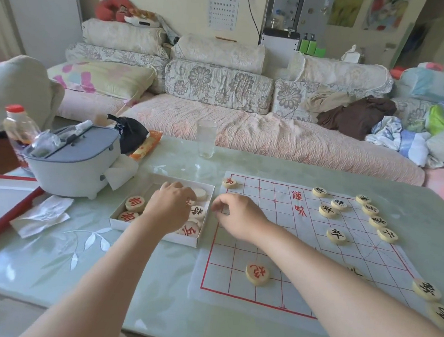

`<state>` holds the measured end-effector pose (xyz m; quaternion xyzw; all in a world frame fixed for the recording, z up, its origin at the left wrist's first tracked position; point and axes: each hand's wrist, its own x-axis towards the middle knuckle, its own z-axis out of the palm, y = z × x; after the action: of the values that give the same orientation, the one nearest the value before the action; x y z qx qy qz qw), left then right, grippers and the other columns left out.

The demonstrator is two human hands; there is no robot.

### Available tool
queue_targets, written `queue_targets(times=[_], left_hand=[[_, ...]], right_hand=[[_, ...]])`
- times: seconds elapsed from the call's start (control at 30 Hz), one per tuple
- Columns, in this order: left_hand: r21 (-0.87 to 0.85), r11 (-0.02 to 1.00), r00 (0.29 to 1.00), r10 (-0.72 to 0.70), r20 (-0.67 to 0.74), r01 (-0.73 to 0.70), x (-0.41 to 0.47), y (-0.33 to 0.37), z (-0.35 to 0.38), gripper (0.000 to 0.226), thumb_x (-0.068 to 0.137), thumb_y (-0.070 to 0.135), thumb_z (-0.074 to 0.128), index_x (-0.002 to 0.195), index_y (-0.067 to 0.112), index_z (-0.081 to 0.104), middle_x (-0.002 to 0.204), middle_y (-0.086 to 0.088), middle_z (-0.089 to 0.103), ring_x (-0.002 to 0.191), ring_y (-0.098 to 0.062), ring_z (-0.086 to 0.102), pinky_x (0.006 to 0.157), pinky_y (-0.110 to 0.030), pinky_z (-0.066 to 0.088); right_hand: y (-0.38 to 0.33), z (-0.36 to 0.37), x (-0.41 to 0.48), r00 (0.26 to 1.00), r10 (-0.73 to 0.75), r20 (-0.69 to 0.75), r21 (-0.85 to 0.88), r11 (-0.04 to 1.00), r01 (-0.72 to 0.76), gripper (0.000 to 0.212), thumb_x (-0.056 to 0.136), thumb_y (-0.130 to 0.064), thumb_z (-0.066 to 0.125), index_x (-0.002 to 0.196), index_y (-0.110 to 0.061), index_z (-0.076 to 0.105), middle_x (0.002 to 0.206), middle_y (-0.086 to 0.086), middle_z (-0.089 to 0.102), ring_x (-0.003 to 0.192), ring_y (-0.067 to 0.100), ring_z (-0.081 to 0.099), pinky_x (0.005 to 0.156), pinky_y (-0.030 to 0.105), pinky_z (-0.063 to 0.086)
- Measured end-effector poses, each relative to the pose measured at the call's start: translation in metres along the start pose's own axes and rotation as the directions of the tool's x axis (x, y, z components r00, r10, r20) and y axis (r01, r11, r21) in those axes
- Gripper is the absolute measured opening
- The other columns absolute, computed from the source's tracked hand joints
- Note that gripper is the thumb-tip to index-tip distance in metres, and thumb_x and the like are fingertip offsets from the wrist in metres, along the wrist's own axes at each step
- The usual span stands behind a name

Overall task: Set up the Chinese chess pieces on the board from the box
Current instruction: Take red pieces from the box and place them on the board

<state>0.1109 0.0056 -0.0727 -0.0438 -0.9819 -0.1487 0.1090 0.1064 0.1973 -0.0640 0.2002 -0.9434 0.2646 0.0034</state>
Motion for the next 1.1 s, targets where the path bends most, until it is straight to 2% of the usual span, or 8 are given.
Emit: queue_targets(times=[0.23,0.43,0.57,0.67,0.77,0.93,1.03,1.1], left_hand=[[0.111,0.993,0.995,-0.058,0.083,0.049,0.003,-0.029,-0.005,0.040,0.094,0.030,0.047,0.134,0.033,0.050,0.136,0.000,0.045,0.125,-0.022,0.034,0.099,-0.036,0.034],[0.113,0.990,0.962,-0.115,0.248,0.089,0.008,-0.047,-0.003,0.049,0.090,0.041,0.054,0.138,0.037,0.044,0.138,0.000,0.042,0.131,-0.025,0.028,0.100,-0.039,0.036],[0.114,0.987,0.955,-0.137,0.263,0.110,0.009,-0.044,-0.001,0.043,0.091,0.043,0.049,0.133,0.035,0.049,0.136,-0.002,0.042,0.131,-0.026,0.026,0.099,-0.039,0.035],[0.139,0.988,0.972,-0.096,0.214,0.067,0.009,-0.038,-0.002,0.037,0.092,0.031,0.049,0.130,0.032,0.053,0.133,-0.003,0.044,0.126,-0.025,0.030,0.095,-0.036,0.036],[0.149,0.988,0.986,-0.071,0.151,0.048,0.011,-0.031,-0.002,0.039,0.091,0.017,0.049,0.127,0.031,0.053,0.129,0.000,0.046,0.120,-0.023,0.034,0.093,-0.033,0.032],[0.194,0.980,0.990,-0.068,0.125,0.043,0.015,-0.022,-0.001,0.027,0.090,0.023,0.050,0.113,0.037,0.056,0.112,0.011,0.061,0.111,-0.018,0.041,0.085,-0.034,0.022],[0.190,0.981,0.996,-0.063,0.062,0.050,0.018,-0.012,-0.005,0.022,0.091,0.029,0.047,0.111,0.035,0.056,0.102,0.011,0.064,0.102,-0.018,0.047,0.088,-0.036,0.025],[0.084,0.995,0.998,-0.060,0.031,0.057,0.022,0.002,-0.006,0.024,0.092,0.024,0.046,0.114,0.033,0.051,0.104,0.009,0.064,0.098,-0.018,0.054,0.087,-0.036,0.031]], right_hand=[[-0.020,0.024,0.049,0.992,0.038,0.117,-0.222,0.975,-0.011,0.024,0.093,-0.030,0.061,0.116,-0.033,0.062,0.124,-0.004,0.064,0.112,0.021,0.060,0.089,0.034,0.050],[-0.025,0.038,0.066,0.979,0.058,0.193,-0.302,0.953,0.003,0.024,0.093,-0.021,0.061,0.115,-0.030,0.056,0.127,0.002,0.060,0.113,0.025,0.059,0.084,0.032,0.047],[-0.024,0.037,0.068,0.983,0.064,0.173,-0.238,0.971,-0.022,0.034,0.089,-0.015,0.065,0.118,-0.030,0.055,0.127,-0.002,0.058,0.110,0.021,0.058,0.086,0.033,0.049],[-0.021,0.041,0.065,0.991,0.040,0.129,-0.206,0.978,-0.012,0.037,0.088,-0.011,0.063,0.120,-0.028,0.057,0.125,0.000,0.060,0.111,0.022,0.058,0.088,0.035,0.050],[-0.018,0.047,0.059,0.995,0.010,0.097,-0.174,0.985,0.007,0.029,0.089,-0.011,0.061,0.115,-0.023,0.062,0.119,0.002,0.061,0.108,0.024,0.058,0.084,0.033,0.049],[-0.011,0.040,0.048,0.999,0.038,-0.035,0.142,0.989,-0.033,0.012,0.094,-0.020,0.062,0.104,-0.018,0.068,0.104,0.000,0.068,0.095,0.017,0.060,0.077,0.026,0.044],[-0.002,0.025,0.041,0.989,0.094,-0.114,0.234,0.970,-0.065,0.020,0.095,-0.022,0.061,0.115,-0.023,0.063,0.094,-0.008,0.062,0.085,0.012,0.058,0.070,0.023,0.041],[0.007,0.012,0.032,0.986,0.111,-0.125,0.242,0.967,-0.078,0.024,0.097,-0.021,0.058,0.119,-0.028,0.059,0.084,-0.012,0.056,0.074,0.011,0.056,0.061,0.021,0.041]])
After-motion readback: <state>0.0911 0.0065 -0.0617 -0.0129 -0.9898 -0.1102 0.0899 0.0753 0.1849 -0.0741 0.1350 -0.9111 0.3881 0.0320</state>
